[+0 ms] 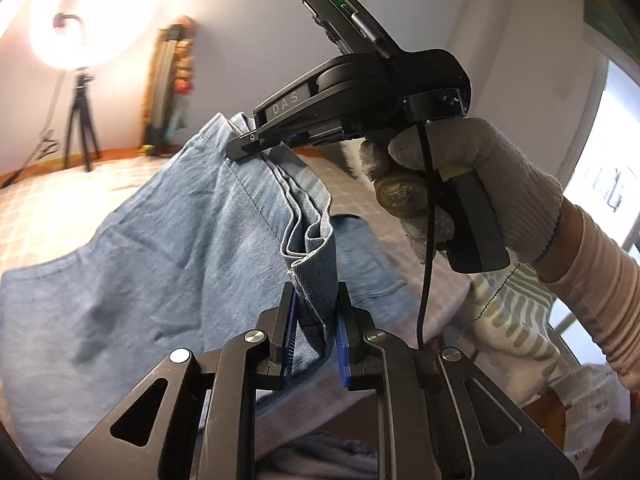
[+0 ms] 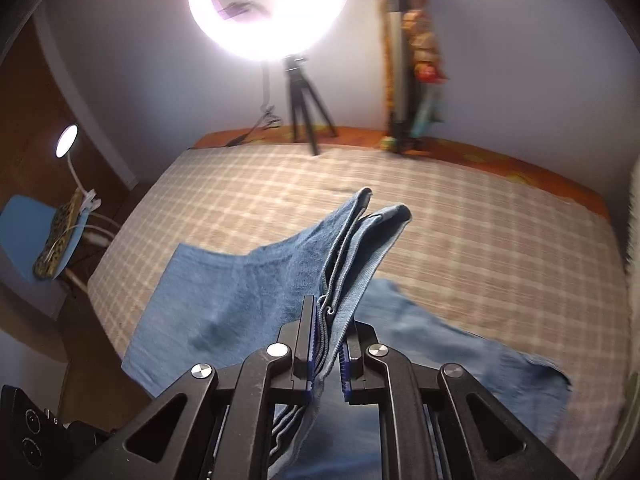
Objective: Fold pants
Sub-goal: 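Lift the hems and fold them toward the waistband with both tools, then lower the hems onto the jeans and open both tools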
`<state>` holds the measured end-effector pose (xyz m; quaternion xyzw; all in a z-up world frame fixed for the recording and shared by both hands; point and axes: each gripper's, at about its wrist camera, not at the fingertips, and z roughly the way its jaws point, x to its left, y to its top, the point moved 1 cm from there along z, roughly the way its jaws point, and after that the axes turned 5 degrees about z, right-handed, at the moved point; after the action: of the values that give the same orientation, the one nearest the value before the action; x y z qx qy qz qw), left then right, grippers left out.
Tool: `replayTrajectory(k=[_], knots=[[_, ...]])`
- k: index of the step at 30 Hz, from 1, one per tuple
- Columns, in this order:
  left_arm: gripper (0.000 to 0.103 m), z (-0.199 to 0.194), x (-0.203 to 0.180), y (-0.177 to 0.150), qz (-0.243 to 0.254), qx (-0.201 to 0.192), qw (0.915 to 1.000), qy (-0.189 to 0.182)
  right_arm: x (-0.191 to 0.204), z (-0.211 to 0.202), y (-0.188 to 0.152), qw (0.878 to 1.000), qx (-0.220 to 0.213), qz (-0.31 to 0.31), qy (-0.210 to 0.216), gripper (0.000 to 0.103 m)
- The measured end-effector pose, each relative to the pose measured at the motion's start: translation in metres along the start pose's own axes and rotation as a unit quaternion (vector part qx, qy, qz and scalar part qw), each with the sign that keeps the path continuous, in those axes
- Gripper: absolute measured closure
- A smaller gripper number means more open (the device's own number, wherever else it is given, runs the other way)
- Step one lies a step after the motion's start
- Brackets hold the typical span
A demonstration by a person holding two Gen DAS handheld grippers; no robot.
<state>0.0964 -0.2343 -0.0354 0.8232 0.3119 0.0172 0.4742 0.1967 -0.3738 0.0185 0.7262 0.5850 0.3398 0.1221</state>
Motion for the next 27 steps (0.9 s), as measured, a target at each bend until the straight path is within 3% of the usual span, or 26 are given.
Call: replayTrajectory(k=[12,27], knots=[[0.088,0.075,-0.061,0.012,0.059,0.056,0.9954,-0.051,-0.121,-0.021,-0.040,0.997,0.002,0.073,-0.030,0.096],[0.088,0.139,-0.079,0.009,0.094,0.114,0.9856,-0.081,-0.193,0.002,-0.077,0.991,0.008,0.128,-0.025,0.097]])
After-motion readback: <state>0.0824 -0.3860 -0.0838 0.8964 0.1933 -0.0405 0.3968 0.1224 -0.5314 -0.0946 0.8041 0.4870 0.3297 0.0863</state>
